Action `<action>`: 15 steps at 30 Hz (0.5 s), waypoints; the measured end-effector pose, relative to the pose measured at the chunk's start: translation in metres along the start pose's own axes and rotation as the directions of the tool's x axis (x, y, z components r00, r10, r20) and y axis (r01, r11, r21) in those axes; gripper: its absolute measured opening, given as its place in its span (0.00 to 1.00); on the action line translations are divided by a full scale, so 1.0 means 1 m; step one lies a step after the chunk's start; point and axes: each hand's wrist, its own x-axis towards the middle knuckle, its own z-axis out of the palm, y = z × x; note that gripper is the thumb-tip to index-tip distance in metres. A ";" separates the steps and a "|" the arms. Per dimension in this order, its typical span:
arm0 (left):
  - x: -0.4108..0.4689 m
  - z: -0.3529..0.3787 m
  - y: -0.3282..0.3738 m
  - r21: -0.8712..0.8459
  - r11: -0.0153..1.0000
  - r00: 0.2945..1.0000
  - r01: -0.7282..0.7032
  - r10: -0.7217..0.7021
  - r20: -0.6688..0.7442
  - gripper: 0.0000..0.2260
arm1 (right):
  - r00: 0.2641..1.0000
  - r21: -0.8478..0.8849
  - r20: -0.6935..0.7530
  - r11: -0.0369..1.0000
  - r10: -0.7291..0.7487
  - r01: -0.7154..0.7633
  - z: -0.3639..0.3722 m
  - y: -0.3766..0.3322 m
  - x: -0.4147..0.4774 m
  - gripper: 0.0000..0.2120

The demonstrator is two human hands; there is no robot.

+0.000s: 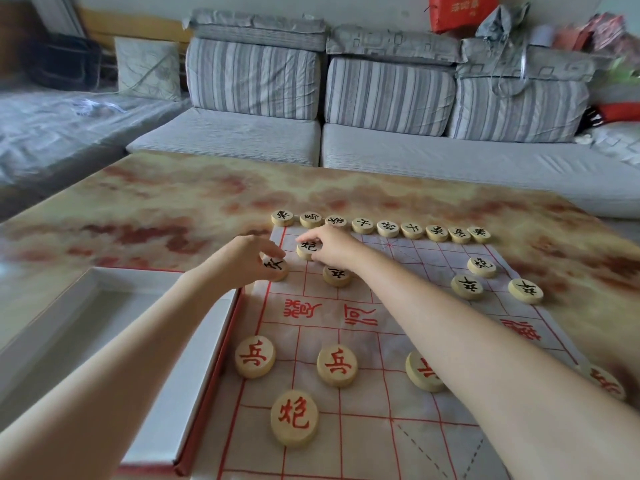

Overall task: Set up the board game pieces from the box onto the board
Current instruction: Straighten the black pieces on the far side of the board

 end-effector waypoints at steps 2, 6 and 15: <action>-0.001 0.003 -0.003 0.024 1.000 0.999 0.012 -0.011 -0.047 0.17 | 0.998 -0.077 -0.069 0.997 -0.008 0.002 0.003 0.000 0.002 0.22; 0.000 0.009 -0.003 0.085 0.995 0.993 0.056 -0.047 -0.106 0.19 | 0.980 -0.182 -0.193 0.981 0.038 -0.074 0.011 0.001 0.006 0.27; -0.005 0.004 -0.010 0.025 1.000 1.000 0.000 0.000 0.011 0.25 | 1.000 0.102 0.026 0.995 0.013 -0.016 -0.006 0.008 0.004 0.28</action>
